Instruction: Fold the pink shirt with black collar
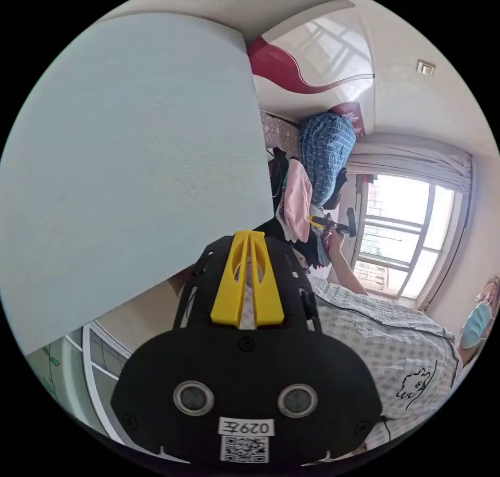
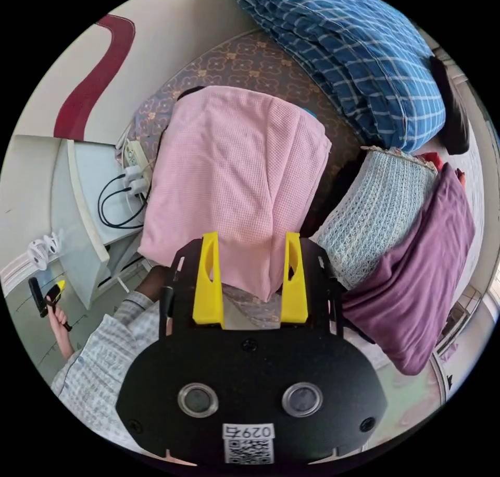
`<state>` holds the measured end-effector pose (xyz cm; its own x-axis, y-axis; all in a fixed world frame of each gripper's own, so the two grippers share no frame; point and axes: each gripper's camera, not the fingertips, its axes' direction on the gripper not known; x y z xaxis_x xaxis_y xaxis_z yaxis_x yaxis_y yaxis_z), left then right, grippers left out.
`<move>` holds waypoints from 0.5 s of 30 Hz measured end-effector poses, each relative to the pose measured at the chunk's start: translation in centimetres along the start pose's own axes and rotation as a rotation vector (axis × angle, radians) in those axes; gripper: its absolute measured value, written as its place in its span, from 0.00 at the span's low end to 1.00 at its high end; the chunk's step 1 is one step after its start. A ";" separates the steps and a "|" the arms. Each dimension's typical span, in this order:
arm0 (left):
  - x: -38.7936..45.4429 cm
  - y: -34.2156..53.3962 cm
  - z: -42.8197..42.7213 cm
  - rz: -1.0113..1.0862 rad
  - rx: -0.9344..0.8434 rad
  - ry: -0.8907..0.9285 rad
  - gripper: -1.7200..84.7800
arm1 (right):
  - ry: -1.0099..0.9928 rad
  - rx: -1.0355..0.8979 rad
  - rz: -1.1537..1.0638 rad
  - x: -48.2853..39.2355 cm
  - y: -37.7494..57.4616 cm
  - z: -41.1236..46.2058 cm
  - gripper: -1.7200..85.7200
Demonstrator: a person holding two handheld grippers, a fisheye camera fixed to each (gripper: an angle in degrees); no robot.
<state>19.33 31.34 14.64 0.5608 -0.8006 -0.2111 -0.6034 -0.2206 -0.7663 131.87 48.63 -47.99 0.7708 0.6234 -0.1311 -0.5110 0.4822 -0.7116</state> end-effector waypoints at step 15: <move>-19.2 10.5 -19.2 -0.236 0.151 0.152 0.01 | -0.522 0.639 -0.031 -22.4 7.6 -3.2 0.03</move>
<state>-8.65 33.68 22.35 0.5769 -0.8140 0.0678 -0.3691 -0.3338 -0.8674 111.97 36.35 -52.66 0.5927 0.7340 0.3315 -0.7319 0.6627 -0.1587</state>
